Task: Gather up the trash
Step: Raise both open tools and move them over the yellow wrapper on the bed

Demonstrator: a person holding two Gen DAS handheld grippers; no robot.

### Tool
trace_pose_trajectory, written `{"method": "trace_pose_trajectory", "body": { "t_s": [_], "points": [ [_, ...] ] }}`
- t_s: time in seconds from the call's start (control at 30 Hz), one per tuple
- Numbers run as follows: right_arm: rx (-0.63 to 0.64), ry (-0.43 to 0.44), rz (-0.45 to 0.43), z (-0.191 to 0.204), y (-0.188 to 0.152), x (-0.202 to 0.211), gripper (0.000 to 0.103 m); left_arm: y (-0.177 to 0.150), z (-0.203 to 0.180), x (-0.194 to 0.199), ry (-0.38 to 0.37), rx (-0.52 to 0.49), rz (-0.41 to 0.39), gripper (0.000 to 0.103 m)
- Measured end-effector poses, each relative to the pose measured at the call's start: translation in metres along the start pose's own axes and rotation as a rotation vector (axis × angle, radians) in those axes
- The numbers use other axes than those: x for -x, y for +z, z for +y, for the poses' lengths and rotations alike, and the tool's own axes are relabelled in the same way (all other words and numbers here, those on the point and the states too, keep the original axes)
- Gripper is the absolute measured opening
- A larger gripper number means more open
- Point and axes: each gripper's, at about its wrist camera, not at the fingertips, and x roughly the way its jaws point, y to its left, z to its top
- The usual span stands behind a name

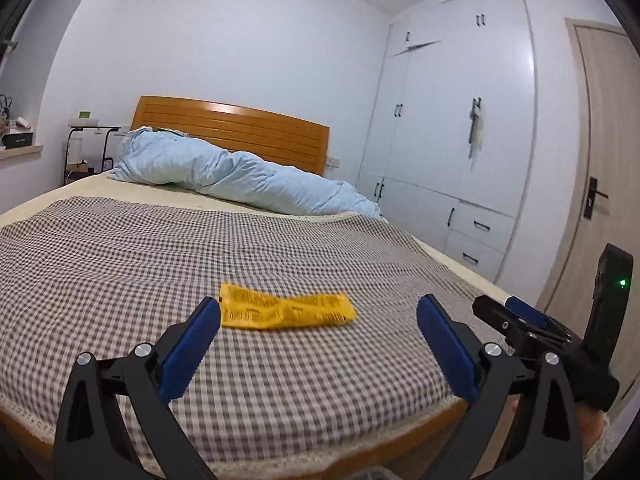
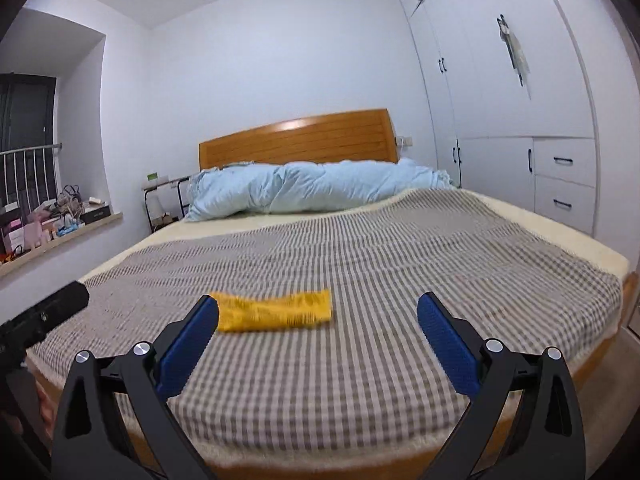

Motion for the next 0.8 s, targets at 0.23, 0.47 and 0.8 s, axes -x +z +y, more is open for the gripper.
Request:
{"method": "trace_pose_trajectory", "body": {
  "t_s": [0.23, 0.47, 0.8],
  "points": [
    [-0.048, 0.002, -0.02, 0.0, 0.018, -0.041, 0.096, 0.026, 0.014, -0.029, 0.046, 0.023, -0.047, 0.095],
    [-0.089, -0.015, 0.068, -0.013, -0.005, -0.085, 0.096, 0.015, 0.051, -0.076, 0.071, 0.099, 0.032, 0.095],
    [-0.213, 0.057, 0.161, -0.02, -0.015, -0.141, 0.096, -0.001, 0.079, -0.141, 0.06, 0.191, 0.195, 0.095]
  ]
}}
